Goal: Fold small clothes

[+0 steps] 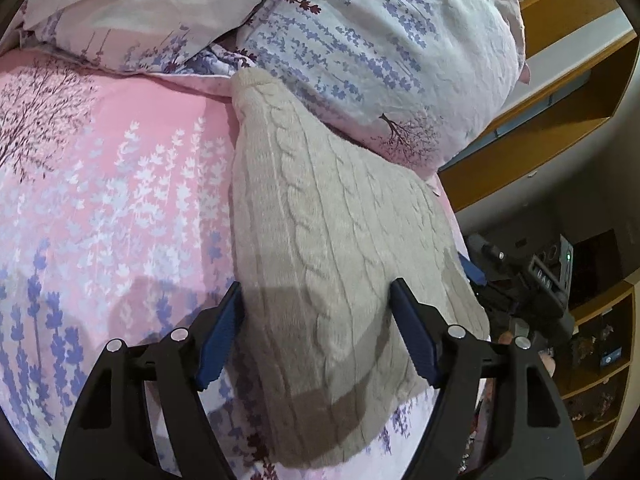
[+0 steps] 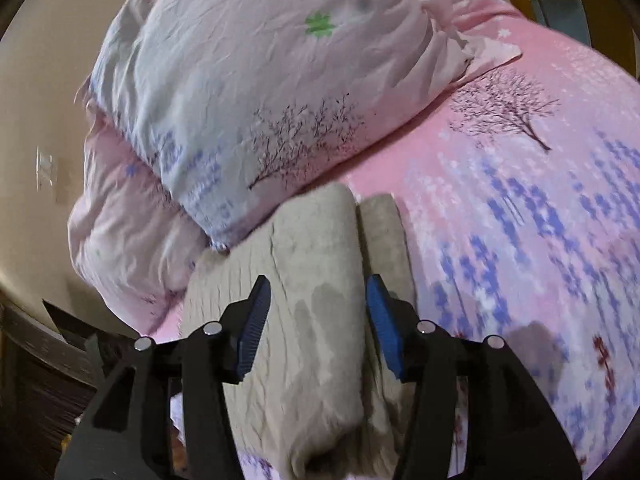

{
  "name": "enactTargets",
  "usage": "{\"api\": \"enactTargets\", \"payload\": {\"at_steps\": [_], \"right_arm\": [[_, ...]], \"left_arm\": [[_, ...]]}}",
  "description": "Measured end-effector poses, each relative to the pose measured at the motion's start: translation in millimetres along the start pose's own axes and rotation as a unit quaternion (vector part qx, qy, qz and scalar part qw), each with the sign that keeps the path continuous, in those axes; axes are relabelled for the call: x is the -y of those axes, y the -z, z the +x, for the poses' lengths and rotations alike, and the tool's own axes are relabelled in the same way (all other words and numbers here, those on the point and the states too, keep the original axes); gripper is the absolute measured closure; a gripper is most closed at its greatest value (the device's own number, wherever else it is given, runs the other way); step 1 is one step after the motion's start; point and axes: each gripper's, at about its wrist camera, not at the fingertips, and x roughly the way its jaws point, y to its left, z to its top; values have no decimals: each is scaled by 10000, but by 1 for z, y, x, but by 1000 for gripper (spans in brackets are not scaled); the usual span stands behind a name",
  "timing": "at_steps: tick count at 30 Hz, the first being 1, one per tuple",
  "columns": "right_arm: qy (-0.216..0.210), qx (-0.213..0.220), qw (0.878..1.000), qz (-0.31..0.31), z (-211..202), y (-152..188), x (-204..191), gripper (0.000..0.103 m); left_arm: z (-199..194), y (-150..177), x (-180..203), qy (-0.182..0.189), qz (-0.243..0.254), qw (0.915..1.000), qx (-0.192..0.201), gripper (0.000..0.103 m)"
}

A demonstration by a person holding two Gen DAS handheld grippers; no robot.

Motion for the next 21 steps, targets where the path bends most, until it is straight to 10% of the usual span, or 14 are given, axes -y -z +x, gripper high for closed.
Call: {"api": "enactTargets", "payload": {"at_steps": [4,6,9,17,21], "right_arm": [[42,-281,9996,35,30,-11,-2,57],[166,-306,9992,-187,39,-9,-8,85],[70,71,9986,-514,23,-6,-18,94],[544,157,9971,-503,19,-7,-5,92],[555,66,9977,-373,10,3,-2,64]], "left_arm": [[5,-6,-4,51,-141,9999,18,30],[7,-8,-6,59,-216,9997,34,34],[5,-8,-8,87,-248,9996,73,39],[1,-4,0,-23,-87,9999,107,39],[-4,0,-1,-38,-123,9999,79,39]]}}
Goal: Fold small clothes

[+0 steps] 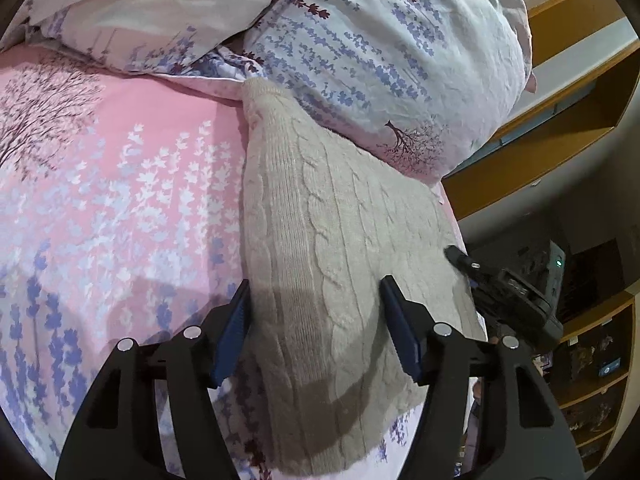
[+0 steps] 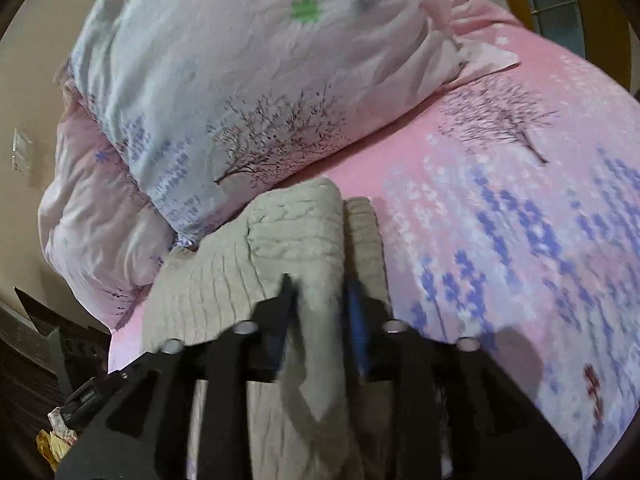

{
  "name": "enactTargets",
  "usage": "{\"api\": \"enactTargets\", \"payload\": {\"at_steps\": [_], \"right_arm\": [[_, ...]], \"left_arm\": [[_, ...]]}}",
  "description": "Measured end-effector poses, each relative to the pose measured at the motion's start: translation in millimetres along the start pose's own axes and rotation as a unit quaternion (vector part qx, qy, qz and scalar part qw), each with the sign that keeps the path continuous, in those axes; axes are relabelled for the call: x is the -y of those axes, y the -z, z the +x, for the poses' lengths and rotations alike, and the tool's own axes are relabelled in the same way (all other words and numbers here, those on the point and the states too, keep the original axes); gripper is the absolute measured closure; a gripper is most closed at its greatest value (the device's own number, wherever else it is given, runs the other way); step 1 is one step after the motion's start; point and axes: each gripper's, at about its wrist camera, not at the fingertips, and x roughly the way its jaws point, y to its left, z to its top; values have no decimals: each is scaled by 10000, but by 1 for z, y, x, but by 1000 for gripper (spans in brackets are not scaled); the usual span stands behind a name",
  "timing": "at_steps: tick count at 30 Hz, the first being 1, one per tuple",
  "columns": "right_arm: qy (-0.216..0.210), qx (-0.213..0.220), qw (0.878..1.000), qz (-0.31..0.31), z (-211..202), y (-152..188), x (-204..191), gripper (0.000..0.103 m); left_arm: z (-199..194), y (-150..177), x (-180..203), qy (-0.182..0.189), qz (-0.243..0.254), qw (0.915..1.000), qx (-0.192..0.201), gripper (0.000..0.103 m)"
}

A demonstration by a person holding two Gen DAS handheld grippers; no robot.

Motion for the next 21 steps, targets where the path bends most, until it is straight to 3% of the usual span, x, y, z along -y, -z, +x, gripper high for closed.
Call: {"api": "enactTargets", "payload": {"at_steps": [6,10,11,12,14,16,18,21], "right_arm": [[-405,-86,9991,-38,-44,38,3,59],[-562,-294,9979,-111,-52,67,4,59],[-552,-351,9977,-149,-50,72,4,68],[-518,-451,9973,-255,-44,77,1,86],[-354,-350,9982,-349,-47,80,1,92],[-467,-60,9984,-298,-61,78,1,93],[-450,22,9984,-332,-70,78,2,93],[-153,-224,9989,-375,-59,83,6,93]], "left_arm": [[-19,21,13,-292,487,9983,121,39],[-17,38,15,-291,463,9985,-52,41],[-15,43,16,-292,453,9985,-101,46],[-12,44,16,-269,443,9986,-132,50],[-11,49,17,-234,441,9987,-133,66],[-15,50,17,-167,455,9988,-29,75],[-18,49,15,-95,352,9993,-5,79],[-18,48,15,-170,398,9991,8,81]]}}
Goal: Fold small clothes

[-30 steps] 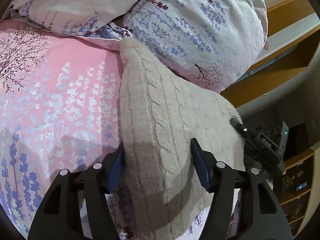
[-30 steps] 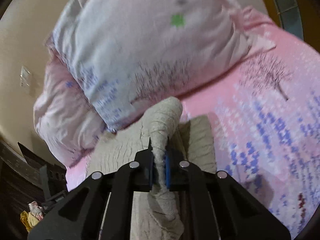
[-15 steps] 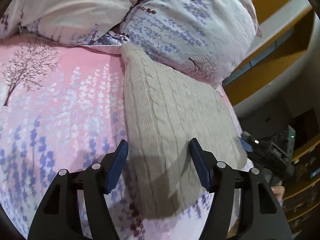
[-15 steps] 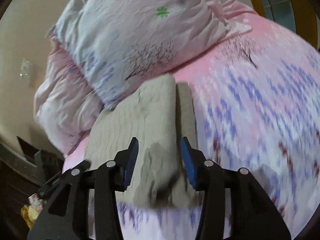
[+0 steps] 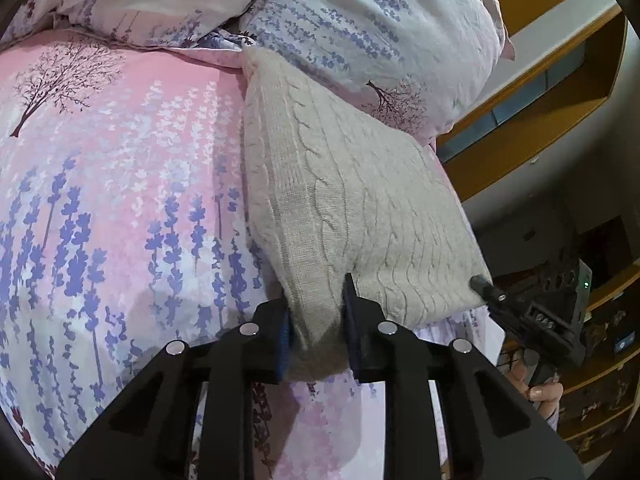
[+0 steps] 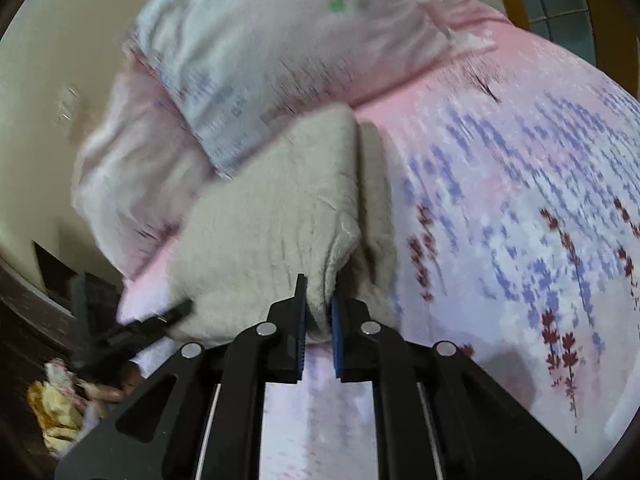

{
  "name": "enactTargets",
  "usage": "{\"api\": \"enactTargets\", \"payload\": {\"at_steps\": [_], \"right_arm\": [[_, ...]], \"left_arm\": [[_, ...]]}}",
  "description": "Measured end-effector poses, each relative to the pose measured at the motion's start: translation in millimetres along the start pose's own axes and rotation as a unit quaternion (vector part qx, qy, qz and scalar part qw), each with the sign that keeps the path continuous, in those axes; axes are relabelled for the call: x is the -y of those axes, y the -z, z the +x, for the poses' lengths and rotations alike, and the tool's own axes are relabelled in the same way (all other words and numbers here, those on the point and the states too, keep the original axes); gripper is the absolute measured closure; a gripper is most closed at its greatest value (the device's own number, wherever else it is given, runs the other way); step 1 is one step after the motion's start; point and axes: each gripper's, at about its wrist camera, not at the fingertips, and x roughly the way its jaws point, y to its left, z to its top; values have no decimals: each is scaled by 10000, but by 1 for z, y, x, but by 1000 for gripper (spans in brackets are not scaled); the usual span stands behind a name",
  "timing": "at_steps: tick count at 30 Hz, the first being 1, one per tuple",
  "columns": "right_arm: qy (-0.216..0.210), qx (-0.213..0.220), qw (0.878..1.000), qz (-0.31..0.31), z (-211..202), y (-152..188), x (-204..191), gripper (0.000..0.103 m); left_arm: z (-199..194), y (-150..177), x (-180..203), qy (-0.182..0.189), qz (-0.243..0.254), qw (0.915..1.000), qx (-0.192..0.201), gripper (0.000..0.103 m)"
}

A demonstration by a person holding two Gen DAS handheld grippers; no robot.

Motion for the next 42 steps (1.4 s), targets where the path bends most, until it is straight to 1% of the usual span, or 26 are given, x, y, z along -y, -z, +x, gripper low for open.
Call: {"api": "enactTargets", "payload": {"at_steps": [2,3,5,6,7,8,9,10,11,13,15,16,17,18,20,22,25,28,30,31,32,33,36,40,42], "right_arm": [[83,-163,9998,114,12,3,7,93],[70,-158,9998,134,15,2,7,93],[149,-180,9997,13,14,1,1,90],[153,-164,9997,-56,10,-1,-2,84],[102,-128,9998,-60,8,-2,-4,80],[18,-65,10000,-27,3,-5,-4,67],[-47,26,10000,44,-3,-8,-2,46],[-87,143,9998,141,-7,-13,2,39],[-130,204,9995,208,-10,-19,4,37],[-328,192,9986,371,-6,-35,10,33],[-416,74,9975,565,6,-48,14,33],[-505,-33,9964,680,15,-56,19,33],[-540,-94,9954,782,23,-62,21,33],[-565,-156,9948,837,30,-68,24,33],[-498,-218,9947,875,40,-74,24,33],[-528,-328,9938,923,52,-79,27,32],[-577,-498,9922,988,65,-79,30,32],[-687,-466,9915,1003,66,-82,31,32],[-845,-515,9901,991,70,-82,31,32],[-903,-532,9900,940,71,-82,28,33],[-946,-563,9898,908,72,-81,27,37],[-1000,-622,9890,896,75,-81,26,42],[-1036,-639,9889,857,76,-80,25,47],[-1087,-676,9883,834,76,-81,28,49],[-1047,-688,9892,757,77,-82,25,47]], "left_arm": [[-1,0,3,-150,138,9998,31,81],[-3,1,6,-294,307,9991,48,80],[-7,1,12,-437,456,9980,33,73],[-10,-3,12,-435,459,9980,0,72],[-16,-6,11,-395,440,9982,15,66],[-26,-10,8,-343,410,9985,104,53],[-33,-12,6,-319,374,9985,246,45],[-37,-15,4,-335,340,9981,396,34],[-41,-19,3,-451,241,9970,584,31],[-38,-31,9,-512,222,9964,632,26],[-23,-44,20,-613,254,9965,506,25],[-17,-47,25,-653,256,9965,464,24],[-10,-47,30,-704,266,9963,420,21],[-3,-49,35,-779,310,9959,338,20],[11,-56,35,-934,329,9948,221,20],[22,-58,32,-1036,267,9942,82,18],[32,-63,30,-1090,266,9936,83,17],[37,-67,31,-1151,332,9927,144,17],[41,-67,33,-1146,373,9926,165,17],[42,-67,34,-1123,407,9927,178,21],[43,-67,35,-1082,438,9930,188,25],[45,-68,37,-1078,466,9929,205,25],[47,-69,38,-1078,480,9927,256,25],[49,-71,32,-916,374,9949,219,25],[51,-73,24,-704,173,9972,156,25]]}}
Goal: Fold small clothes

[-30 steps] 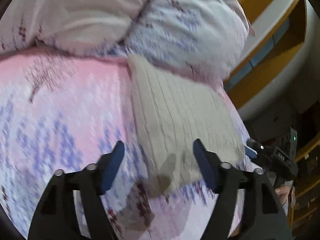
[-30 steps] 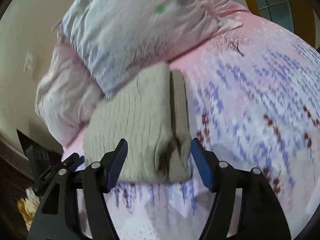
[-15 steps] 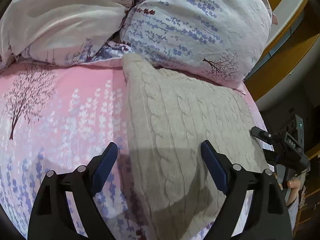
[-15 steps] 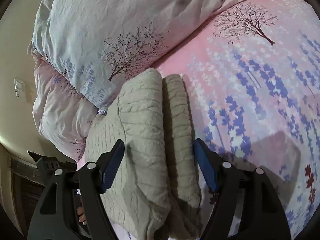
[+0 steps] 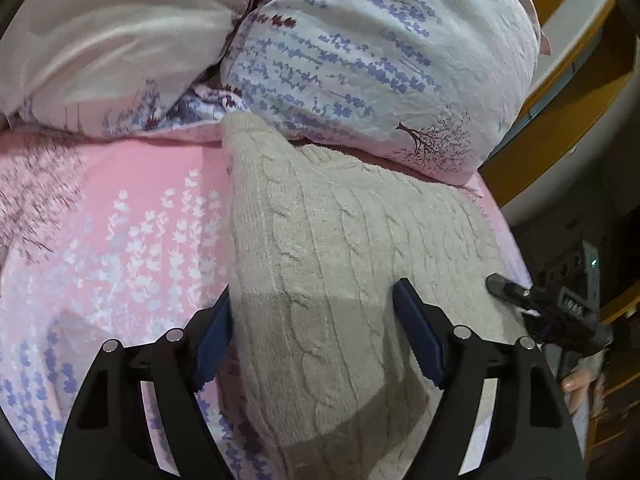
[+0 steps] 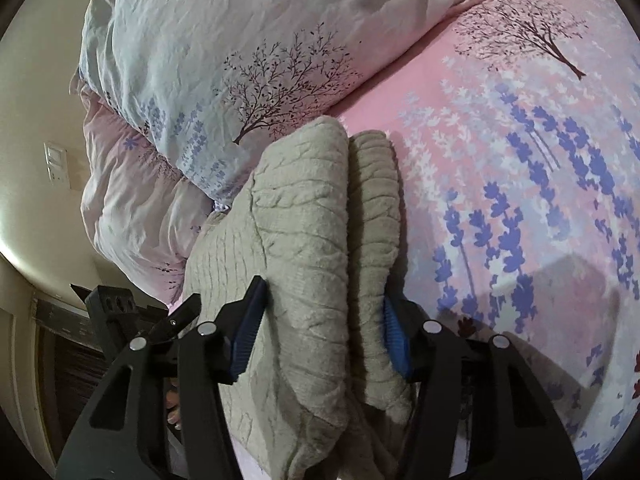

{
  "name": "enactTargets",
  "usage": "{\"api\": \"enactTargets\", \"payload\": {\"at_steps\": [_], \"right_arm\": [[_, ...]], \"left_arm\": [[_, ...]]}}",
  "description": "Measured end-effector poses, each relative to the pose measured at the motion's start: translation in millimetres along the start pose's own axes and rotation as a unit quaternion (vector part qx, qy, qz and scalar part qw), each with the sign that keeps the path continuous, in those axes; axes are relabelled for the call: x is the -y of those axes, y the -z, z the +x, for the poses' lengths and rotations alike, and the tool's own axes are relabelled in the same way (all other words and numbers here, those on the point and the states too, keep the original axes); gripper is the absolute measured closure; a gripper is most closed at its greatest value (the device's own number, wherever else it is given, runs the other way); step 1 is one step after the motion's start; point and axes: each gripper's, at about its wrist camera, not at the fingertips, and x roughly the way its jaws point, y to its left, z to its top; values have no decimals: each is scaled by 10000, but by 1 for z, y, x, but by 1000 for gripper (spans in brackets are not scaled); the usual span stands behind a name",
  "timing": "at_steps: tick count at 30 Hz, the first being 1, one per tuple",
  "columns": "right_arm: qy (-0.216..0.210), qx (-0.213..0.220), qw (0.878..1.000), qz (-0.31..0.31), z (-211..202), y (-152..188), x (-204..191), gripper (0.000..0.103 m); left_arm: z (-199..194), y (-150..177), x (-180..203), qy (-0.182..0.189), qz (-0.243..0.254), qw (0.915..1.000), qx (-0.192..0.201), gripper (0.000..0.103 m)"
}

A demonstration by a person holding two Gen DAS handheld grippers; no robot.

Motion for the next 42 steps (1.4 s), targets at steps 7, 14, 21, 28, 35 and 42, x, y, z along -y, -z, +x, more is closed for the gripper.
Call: {"api": "enactTargets", "payload": {"at_steps": [7,14,21,28,35,42], "right_arm": [[-382,56,9992,109,1,7,-2,72],[-696,50,9960,-560,5,18,-65,75],[-294,-357,9909,-1265,73,43,-118,74],[1231,300,9735,-1905,63,62,-144,46],[786,837,9411,-3182,23,111,-200,68],[1761,248,9221,-3436,67,130,-182,77]], "left_arm": [[-6,1,-21,688,-476,9964,121,60],[-50,4,-44,803,-227,9959,359,65],[-99,3,-113,3,-260,9985,490,60],[-104,11,-113,-789,-71,9935,815,47],[-141,38,-59,-713,699,9842,1463,46],[-98,64,-34,-1023,1252,9824,934,46]]}}
